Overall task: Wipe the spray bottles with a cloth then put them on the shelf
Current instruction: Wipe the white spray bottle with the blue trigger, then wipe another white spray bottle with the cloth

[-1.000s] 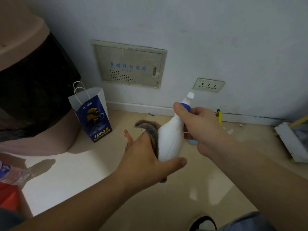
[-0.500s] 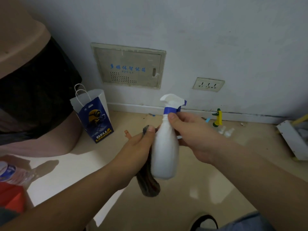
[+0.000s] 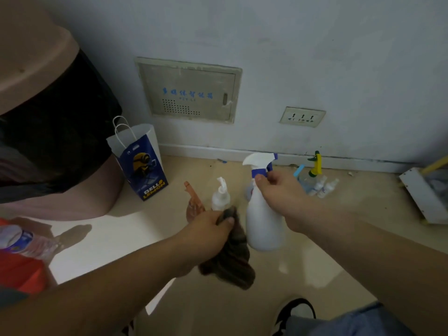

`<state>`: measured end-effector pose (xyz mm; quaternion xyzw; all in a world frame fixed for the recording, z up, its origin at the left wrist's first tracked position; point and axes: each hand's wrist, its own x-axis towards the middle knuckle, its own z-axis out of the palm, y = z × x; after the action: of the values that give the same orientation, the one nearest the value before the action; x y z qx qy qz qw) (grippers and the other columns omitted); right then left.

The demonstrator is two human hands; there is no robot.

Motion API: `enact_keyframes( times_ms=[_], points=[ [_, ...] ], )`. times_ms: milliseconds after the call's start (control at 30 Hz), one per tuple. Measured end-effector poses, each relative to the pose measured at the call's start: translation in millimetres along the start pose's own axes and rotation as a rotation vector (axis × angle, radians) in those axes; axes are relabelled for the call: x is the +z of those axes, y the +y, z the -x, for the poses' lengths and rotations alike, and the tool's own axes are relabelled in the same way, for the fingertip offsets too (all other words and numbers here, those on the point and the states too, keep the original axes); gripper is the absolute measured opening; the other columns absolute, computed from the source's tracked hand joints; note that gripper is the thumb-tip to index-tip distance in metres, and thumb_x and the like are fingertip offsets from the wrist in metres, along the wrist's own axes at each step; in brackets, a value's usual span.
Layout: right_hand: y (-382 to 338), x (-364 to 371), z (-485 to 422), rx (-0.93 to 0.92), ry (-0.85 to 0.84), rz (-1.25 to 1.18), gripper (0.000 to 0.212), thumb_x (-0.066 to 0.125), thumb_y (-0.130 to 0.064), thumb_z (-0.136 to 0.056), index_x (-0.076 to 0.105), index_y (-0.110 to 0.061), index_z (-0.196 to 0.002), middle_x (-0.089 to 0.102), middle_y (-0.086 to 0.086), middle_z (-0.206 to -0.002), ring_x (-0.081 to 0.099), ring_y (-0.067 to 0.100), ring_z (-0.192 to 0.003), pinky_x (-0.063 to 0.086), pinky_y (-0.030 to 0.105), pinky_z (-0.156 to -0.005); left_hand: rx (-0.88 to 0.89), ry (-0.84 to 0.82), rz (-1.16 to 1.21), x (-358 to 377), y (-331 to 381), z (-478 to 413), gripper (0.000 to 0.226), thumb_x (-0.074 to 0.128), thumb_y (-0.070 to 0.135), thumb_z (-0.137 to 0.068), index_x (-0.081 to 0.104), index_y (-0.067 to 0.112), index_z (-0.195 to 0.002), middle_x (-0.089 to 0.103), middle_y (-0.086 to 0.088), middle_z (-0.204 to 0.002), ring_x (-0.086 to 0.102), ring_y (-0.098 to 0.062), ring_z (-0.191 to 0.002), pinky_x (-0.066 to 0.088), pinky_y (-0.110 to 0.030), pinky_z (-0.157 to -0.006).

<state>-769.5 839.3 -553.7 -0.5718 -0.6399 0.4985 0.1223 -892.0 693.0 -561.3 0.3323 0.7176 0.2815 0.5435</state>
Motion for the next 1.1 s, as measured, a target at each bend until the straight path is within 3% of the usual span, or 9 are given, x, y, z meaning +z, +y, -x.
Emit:
enact_keyframes(
  times_ms=[67, 167, 333, 433, 567, 700, 867, 1000, 1100],
  points=[
    [3, 4, -7, 0.019, -0.011, -0.021, 0.023, 0.055, -0.037, -0.105, 0.068, -0.018, -0.109, 0.067, 0.008, -0.111, 0.062, 0.027, -0.109, 0.051, 0.043, -0.094, -0.063, 0.109, -0.026, -4, -4, -9, 0.029, 0.045, 0.036, -0.108, 0.066, 0.017, -0.115, 0.067, -0.008, -0.111, 0.063, -0.023, -0.104, 0.049, -0.039, -0.102],
    [14, 15, -25, 0.051, -0.013, -0.028, 0.027, 0.054, -0.034, -0.105, 0.065, -0.011, -0.114, 0.064, 0.016, -0.117, 0.061, 0.027, -0.108, 0.05, 0.05, -0.102, -0.108, 0.158, 0.038, 2, -12, -26, 0.03, 0.045, 0.031, -0.108, 0.067, 0.012, -0.114, 0.068, -0.013, -0.11, 0.064, -0.025, -0.102, 0.05, -0.035, -0.092],
    [35, 45, -62, 0.078, 0.034, -0.143, 0.033, 0.061, -0.035, -0.102, 0.06, -0.015, -0.128, 0.068, 0.002, -0.108, 0.063, 0.022, -0.103, 0.044, 0.036, -0.088, -0.185, 0.183, 0.198, 9, -19, -62, 0.021, 0.047, 0.028, -0.107, 0.064, 0.016, -0.109, 0.066, -0.008, -0.1, 0.063, -0.019, -0.088, 0.052, -0.029, -0.079],
    [60, 62, -88, 0.068, 0.062, -0.173, 0.03, 0.065, -0.026, -0.101, 0.059, -0.016, -0.129, 0.064, -0.004, -0.102, 0.062, 0.019, -0.101, 0.043, 0.033, -0.087, -0.217, 0.215, 0.264, 7, -18, -90, 0.019, 0.045, 0.024, -0.107, 0.062, 0.016, -0.105, 0.064, -0.006, -0.092, 0.062, -0.015, -0.078, 0.048, -0.022, -0.058],
    [92, 74, -127, 0.133, 0.087, -0.161, 0.048, 0.068, -0.028, -0.099, 0.056, -0.016, -0.144, 0.062, 0.005, -0.129, 0.057, 0.023, -0.111, 0.048, 0.04, -0.098, -0.288, 0.222, 0.296, 7, -27, -128, 0.021, 0.047, 0.021, -0.104, 0.065, 0.011, -0.098, 0.074, -0.016, -0.094, 0.072, -0.028, -0.084, 0.06, -0.039, -0.079],
    [121, 89, -162, 0.189, 0.064, -0.19, 0.044, 0.071, -0.024, -0.098, 0.06, -0.012, -0.139, 0.06, 0.003, -0.117, 0.055, 0.023, -0.111, 0.046, 0.041, -0.1, -0.326, 0.242, 0.343, 12, -39, -164, 0.03, 0.048, 0.02, -0.105, 0.067, 0.008, -0.085, 0.071, -0.01, -0.074, 0.07, -0.027, -0.073, 0.057, -0.032, -0.073],
    [138, 100, -188, 0.196, 0.079, -0.178, 0.034, 0.072, -0.027, -0.097, 0.065, -0.013, -0.126, 0.063, 0.005, -0.107, 0.059, 0.024, -0.101, 0.051, 0.042, -0.095, -0.333, 0.248, 0.386, 20, -47, -193, 0.029, 0.049, 0.027, -0.105, 0.069, 0.016, -0.087, 0.074, -0.01, -0.081, 0.073, -0.031, -0.08, 0.063, -0.043, -0.08],
    [143, 93, -194, 0.148, 0.043, 0.035, 0.031, 0.079, -0.027, -0.09, 0.071, -0.01, -0.116, 0.071, 0.01, -0.111, 0.065, 0.027, -0.107, 0.055, 0.046, -0.098, -0.316, 0.274, 0.43, 27, -54, -202, 0.025, 0.049, 0.027, -0.105, 0.069, 0.017, -0.094, 0.075, -0.008, -0.083, 0.073, -0.028, -0.077, 0.061, -0.034, -0.067],
    [150, 83, -190, 0.161, -0.027, 0.217, 0.036, 0.076, -0.02, -0.091, 0.069, -0.005, -0.123, 0.07, 0.014, -0.115, 0.066, 0.031, -0.111, 0.056, 0.045, -0.098, -0.324, 0.258, 0.46, 35, -56, -197, 0.025, 0.05, 0.029, -0.104, 0.07, 0.016, -0.099, 0.078, -0.01, -0.081, 0.076, -0.032, -0.077, 0.064, -0.047, -0.076]
  ],
)
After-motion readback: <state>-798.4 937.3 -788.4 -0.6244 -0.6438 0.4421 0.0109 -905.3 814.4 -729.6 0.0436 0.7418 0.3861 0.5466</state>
